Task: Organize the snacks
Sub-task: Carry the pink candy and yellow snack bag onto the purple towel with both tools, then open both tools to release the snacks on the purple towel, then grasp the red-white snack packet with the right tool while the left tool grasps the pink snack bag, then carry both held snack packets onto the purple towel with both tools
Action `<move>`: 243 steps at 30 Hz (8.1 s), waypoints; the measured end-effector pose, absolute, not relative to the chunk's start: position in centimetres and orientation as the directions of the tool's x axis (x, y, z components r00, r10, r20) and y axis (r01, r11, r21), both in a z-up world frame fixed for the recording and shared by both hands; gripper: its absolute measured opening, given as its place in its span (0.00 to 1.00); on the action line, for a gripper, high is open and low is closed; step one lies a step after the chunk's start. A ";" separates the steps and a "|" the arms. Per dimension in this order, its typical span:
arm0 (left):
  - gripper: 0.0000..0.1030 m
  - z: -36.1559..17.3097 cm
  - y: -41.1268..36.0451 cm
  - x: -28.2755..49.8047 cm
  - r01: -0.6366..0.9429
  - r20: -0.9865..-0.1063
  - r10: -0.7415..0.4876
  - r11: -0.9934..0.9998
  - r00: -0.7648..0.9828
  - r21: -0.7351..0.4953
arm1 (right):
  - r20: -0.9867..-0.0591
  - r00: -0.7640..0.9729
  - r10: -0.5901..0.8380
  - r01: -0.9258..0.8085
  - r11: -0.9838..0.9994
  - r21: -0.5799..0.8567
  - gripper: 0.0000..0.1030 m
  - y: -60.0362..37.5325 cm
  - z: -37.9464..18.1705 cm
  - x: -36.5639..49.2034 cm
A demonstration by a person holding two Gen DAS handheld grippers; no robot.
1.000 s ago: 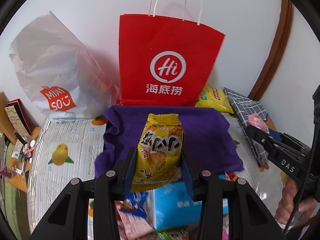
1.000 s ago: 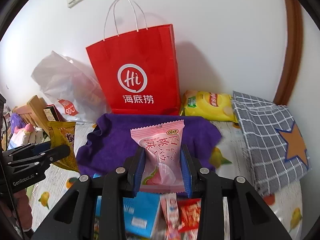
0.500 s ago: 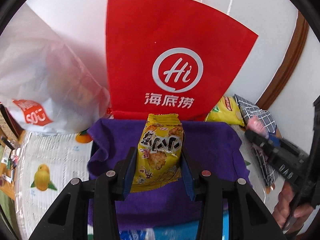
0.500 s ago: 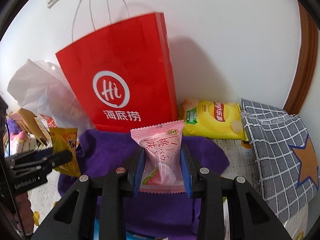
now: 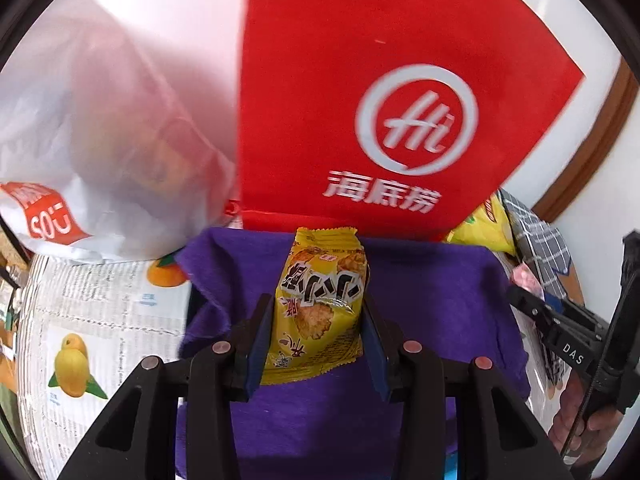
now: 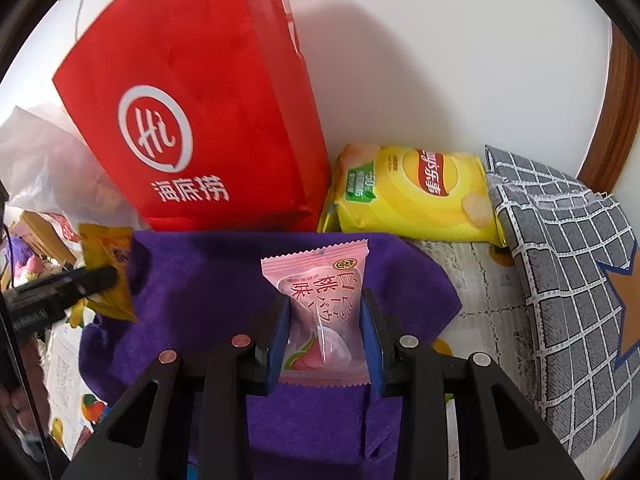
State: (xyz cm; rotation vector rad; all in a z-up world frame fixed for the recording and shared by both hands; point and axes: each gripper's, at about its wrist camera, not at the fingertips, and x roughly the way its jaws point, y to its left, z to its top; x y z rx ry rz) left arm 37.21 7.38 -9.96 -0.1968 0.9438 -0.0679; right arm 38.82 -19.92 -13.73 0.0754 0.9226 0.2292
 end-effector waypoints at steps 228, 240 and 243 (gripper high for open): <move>0.51 -6.1 5.3 14.5 0.037 -0.716 -0.198 0.971 0.669 -0.234 | -0.654 0.696 0.295 -0.232 0.955 0.184 0.26 -20.5 -6.3 15.4; 0.51 -5.8 5.5 16.0 0.040 -0.716 -0.203 0.971 0.668 -0.237 | -0.653 0.700 0.290 -0.228 0.957 0.181 0.26 -20.2 -5.7 17.0; 0.51 -5.7 5.7 16.4 0.038 -0.716 -0.200 0.971 0.669 -0.236 | -0.641 0.707 0.297 -0.236 0.955 0.182 0.26 -20.2 -5.7 17.3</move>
